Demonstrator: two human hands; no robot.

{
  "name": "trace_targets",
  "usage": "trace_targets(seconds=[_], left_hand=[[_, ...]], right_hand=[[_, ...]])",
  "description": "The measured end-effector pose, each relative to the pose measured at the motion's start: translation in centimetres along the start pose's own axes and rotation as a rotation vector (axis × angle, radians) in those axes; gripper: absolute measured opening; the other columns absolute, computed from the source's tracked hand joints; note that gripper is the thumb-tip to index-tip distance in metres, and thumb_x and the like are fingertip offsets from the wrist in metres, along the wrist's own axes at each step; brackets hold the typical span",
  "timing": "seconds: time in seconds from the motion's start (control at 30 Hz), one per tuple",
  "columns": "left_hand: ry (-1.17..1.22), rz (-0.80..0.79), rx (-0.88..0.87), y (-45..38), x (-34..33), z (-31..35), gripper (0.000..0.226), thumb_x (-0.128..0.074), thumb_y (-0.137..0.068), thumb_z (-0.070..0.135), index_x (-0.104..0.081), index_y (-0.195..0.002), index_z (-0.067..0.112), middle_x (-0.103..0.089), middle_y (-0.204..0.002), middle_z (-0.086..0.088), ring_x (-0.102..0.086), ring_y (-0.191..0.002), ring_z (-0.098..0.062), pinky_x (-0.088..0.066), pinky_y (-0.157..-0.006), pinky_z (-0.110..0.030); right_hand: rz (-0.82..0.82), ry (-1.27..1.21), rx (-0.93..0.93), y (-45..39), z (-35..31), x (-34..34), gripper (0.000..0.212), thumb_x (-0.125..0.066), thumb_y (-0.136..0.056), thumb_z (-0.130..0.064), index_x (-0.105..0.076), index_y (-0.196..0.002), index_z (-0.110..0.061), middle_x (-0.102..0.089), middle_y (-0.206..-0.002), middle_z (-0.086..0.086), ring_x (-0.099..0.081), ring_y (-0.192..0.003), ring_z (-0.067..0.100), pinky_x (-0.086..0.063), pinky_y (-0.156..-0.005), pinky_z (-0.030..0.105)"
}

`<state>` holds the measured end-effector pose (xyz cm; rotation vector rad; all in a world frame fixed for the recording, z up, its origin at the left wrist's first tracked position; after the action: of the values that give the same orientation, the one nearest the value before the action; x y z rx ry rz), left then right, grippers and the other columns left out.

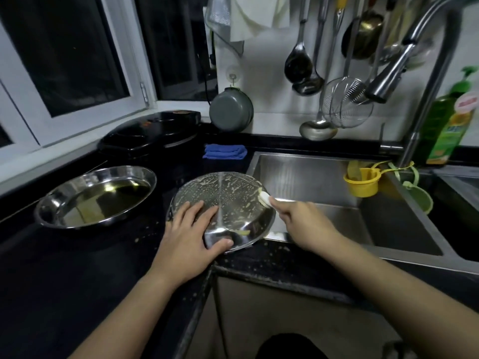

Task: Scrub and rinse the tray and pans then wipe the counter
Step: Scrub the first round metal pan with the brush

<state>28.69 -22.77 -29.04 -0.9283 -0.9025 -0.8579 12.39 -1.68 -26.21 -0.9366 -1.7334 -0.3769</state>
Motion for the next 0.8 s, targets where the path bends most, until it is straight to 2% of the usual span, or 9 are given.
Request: trace_targets(seconds=[0.13, 0.27, 0.4, 0.5, 0.57, 0.6, 0.7, 0.73, 0.8], left_hand=[[-0.044, -0.013, 0.002, 0.0, 0.0, 0.1, 0.096, -0.039, -0.077, 0.091, -0.024, -0.158, 0.043, -0.015, -0.167, 0.012, 0.003, -0.155, -0.014, -0.018, -0.125, -0.051], [-0.047, -0.014, 0.008, -0.2, 0.1, 0.3, 0.099, -0.037, -0.073, 0.091, -0.025, -0.158, 0.041, -0.019, -0.167, 0.008, 0.0, -0.156, -0.017, -0.019, -0.125, -0.051], [-0.047, -0.075, 0.019, 0.3, 0.0, 0.8, 0.097, -0.04, -0.077, 0.089, -0.019, -0.16, 0.043, -0.01, -0.17, 0.011, 0.009, -0.156, -0.015, -0.011, -0.128, -0.046], [-0.011, -0.072, 0.056, 1.1, 0.1, 1.2, 0.088, -0.05, -0.085, 0.081, -0.017, -0.159, 0.046, -0.005, -0.17, 0.013, 0.016, -0.155, -0.013, -0.009, -0.128, -0.046], [-0.006, -0.076, 0.073, 1.2, 0.2, 1.3, 0.086, -0.051, -0.086, 0.079, -0.017, -0.159, 0.048, -0.003, -0.17, 0.015, 0.017, -0.155, -0.01, -0.012, -0.127, -0.047], [-0.009, -0.077, 0.076, 1.2, 0.3, 1.3, 0.085, -0.051, -0.087, 0.079, -0.016, -0.158, 0.049, -0.003, -0.169, 0.017, 0.017, -0.154, -0.009, -0.013, -0.127, -0.047], [-0.014, -0.083, 0.084, 1.5, 0.4, 1.4, 0.078, -0.05, -0.091, 0.074, -0.015, -0.158, 0.051, -0.001, -0.168, 0.021, 0.018, -0.153, -0.004, -0.015, -0.126, -0.046], [-0.014, -0.084, 0.078, 1.6, 0.4, 1.4, 0.076, -0.049, -0.093, 0.072, -0.016, -0.158, 0.051, -0.001, -0.168, 0.022, 0.018, -0.153, -0.004, -0.015, -0.126, -0.045], [-0.012, -0.076, 0.075, 1.6, 0.3, 1.4, 0.07, -0.048, -0.097, 0.067, -0.018, -0.158, 0.051, -0.003, -0.168, 0.022, 0.017, -0.153, -0.003, -0.014, -0.126, -0.043]], right_hand=[[0.054, 0.06, 0.094, 3.7, -3.0, -0.6, 0.062, -0.047, -0.099, -0.016, -0.036, -0.148, -0.052, -0.066, -0.109, 0.004, -0.062, -0.104, 0.03, -0.048, -0.078, 0.038], [0.095, 0.079, 0.329, 6.1, -6.9, -1.6, 0.068, -0.051, -0.092, -0.011, -0.037, -0.151, -0.044, -0.062, -0.128, 0.001, -0.064, -0.106, 0.033, -0.055, -0.081, 0.044], [0.072, 0.195, 0.393, 3.9, -3.0, -0.3, 0.063, -0.046, -0.099, -0.019, -0.032, -0.151, -0.052, -0.061, -0.112, -0.004, -0.063, -0.102, 0.03, -0.05, -0.079, 0.042], [0.033, 0.259, 0.555, 2.3, 0.4, 1.6, 0.067, -0.056, -0.095, -0.018, -0.036, -0.147, -0.055, -0.061, -0.097, -0.006, -0.065, -0.087, 0.028, -0.044, -0.063, 0.035], [0.087, 0.324, 0.673, 1.4, 1.6, 2.0, 0.074, -0.067, -0.08, -0.013, -0.049, -0.142, -0.048, -0.06, -0.085, -0.006, -0.064, -0.068, 0.024, -0.032, -0.052, 0.028], [0.125, 0.365, 0.725, 1.1, 1.4, 2.4, 0.069, -0.067, -0.079, -0.015, -0.055, -0.139, -0.045, -0.06, -0.082, -0.007, -0.062, -0.063, 0.021, -0.028, -0.052, 0.025], [0.121, 0.334, 0.916, 0.6, -1.1, 1.6, 0.047, -0.041, -0.093, -0.035, -0.06, -0.136, -0.042, -0.059, -0.083, -0.006, -0.061, -0.065, 0.018, -0.032, -0.053, 0.023], [0.032, 0.323, 0.938, 0.8, -2.1, 1.0, 0.047, -0.03, -0.099, -0.041, -0.056, -0.138, -0.043, -0.058, -0.085, -0.004, -0.062, -0.071, 0.02, -0.04, -0.056, 0.027], [-0.108, 0.3, 0.961, 0.5, -2.9, 0.0, 0.068, 0.003, -0.101, -0.058, -0.051, -0.141, -0.043, -0.056, -0.091, -0.001, -0.062, -0.083, 0.023, -0.048, -0.068, 0.037]])
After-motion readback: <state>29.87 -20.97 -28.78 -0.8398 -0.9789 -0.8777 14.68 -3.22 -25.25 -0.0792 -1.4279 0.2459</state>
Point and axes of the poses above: each hand's wrist, its own y-axis away from the middle knuckle, its own x-axis out of the back of the hand, z = x × y, the point moved 4 cm from there along -y, towards the middle knuckle
